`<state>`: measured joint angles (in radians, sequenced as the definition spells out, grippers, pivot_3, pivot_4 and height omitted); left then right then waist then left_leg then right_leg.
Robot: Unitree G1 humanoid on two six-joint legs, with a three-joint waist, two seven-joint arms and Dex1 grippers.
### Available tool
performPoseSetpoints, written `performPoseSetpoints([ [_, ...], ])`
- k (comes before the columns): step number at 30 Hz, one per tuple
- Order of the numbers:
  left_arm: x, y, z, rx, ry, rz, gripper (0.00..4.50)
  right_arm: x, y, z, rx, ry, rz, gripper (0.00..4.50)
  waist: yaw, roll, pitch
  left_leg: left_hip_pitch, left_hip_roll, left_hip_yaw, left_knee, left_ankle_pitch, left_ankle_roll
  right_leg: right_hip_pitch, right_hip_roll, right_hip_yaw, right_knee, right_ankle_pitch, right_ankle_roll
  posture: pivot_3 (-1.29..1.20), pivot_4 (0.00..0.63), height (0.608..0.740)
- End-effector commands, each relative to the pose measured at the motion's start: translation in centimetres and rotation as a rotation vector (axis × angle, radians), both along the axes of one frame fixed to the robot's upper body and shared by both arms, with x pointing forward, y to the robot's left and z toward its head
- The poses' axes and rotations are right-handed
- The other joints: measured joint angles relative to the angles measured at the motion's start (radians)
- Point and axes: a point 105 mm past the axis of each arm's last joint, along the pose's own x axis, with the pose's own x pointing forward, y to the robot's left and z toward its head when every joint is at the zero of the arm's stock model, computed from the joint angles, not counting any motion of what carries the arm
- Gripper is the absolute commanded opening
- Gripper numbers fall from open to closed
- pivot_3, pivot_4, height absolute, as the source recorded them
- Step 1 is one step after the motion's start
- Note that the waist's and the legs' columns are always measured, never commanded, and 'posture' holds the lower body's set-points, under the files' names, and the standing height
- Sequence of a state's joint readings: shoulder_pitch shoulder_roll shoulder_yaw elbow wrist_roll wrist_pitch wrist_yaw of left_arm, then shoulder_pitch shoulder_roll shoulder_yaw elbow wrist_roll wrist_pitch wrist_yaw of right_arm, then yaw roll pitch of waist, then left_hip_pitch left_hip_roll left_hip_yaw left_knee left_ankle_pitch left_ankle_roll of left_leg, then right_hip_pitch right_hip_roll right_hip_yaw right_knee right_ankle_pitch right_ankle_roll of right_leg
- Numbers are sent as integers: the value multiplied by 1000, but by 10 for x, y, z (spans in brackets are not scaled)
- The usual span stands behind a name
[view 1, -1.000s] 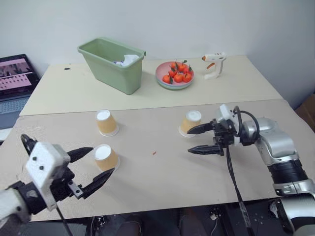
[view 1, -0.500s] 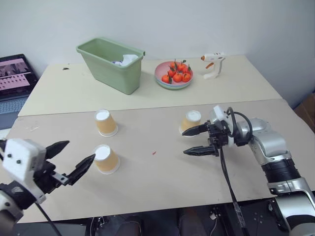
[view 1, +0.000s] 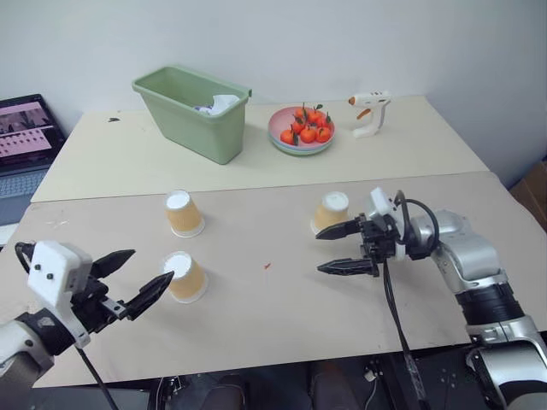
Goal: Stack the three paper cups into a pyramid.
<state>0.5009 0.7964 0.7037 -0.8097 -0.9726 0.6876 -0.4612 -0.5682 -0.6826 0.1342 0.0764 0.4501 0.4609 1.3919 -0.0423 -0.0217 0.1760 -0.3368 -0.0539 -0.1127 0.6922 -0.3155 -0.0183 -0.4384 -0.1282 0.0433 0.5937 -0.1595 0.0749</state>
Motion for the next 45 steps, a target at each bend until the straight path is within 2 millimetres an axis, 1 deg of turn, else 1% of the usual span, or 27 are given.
performPoseSetpoints([
  [1,4,-1,-4,10,-5,-15,4484,-2,-4,16,29,-52,-14,4500,0,0,0,0,0,0,0,0,0,0,0,0,0,0,0,0,150,725],
  [5,10,0,-11,16,6,-21,4484,-4,-6,16,28,-53,-28,4500,1,0,0,0,0,0,0,0,0,0,0,0,0,0,0,0,150,725],
  [14,25,-12,-22,-3,14,-82,4484,-6,-8,18,27,-59,-51,4500,2,0,0,0,0,0,0,0,0,0,0,0,0,0,0,0,150,725],
  [18,36,-14,-28,-17,18,-96,4484,-5,-10,20,34,-69,-69,4500,5,0,0,0,0,0,0,0,0,0,0,0,0,0,0,0,150,725],
  [26,46,-11,-32,-24,17,-100,4484,-12,-8,19,37,-68,-64,4500,4,0,0,0,0,0,0,0,0,0,0,0,0,0,0,0,150,725],
  [33,54,-16,-36,-53,16,-140,4484,-10,-9,23,44,-87,-88,4500,5,0,0,0,0,0,0,0,0,0,0,0,0,0,0,0,150,725],
  [34,54,-17,-36,-62,17,-149,3968,-10,-9,23,44,-89,-91,4500,4,0,0,0,0,0,0,0,0,0,0,0,0,0,0,0,150,725],
  [35,54,-19,-36,-80,19,-164,3768,-10,-10,24,45,-91,-96,4500,4,0,0,0,0,0,0,0,0,0,0,0,0,0,0,0,150,725],
  [36,54,-20,-36,-91,20,-174,3432,-10,-11,24,45,-93,-99,4500,5,0,0,0,0,0,0,0,0,0,0,0,0,0,0,0,150,725],
  [38,63,-18,-39,-55,18,-147,2647,-10,-12,26,48,-97,-111,4500,6,0,0,0,0,0,0,0,0,0,0,0,0,0,0,0,150,725],
  [39,69,-16,-41,-34,22,-125,2575,-9,-13,26,48,-100,-116,4500,8,0,0,0,0,0,0,0,0,0,0,0,0,0,0,0,150,725],
  [41,75,-16,-42,-6,20,-122,2575,-10,-13,25,48,-101,-119,4500,13,0,0,0,0,0,0,0,0,0,0,0,0,0,0,0,150,725],
  [43,81,-21,-37,2,0,-155,2575,-10,-13,25,48,-103,-122,4500,17,0,0,1,0,0,1,0,0,1,0,0,0,0,0,0,150,725],
  [45,90,-29,-26,5,-41,-193,2575,-10,-13,25,49,-104,-126,4500,20,0,0,0,0,0,1,0,0,1,0,0,0,0,0,0,150,725],
])
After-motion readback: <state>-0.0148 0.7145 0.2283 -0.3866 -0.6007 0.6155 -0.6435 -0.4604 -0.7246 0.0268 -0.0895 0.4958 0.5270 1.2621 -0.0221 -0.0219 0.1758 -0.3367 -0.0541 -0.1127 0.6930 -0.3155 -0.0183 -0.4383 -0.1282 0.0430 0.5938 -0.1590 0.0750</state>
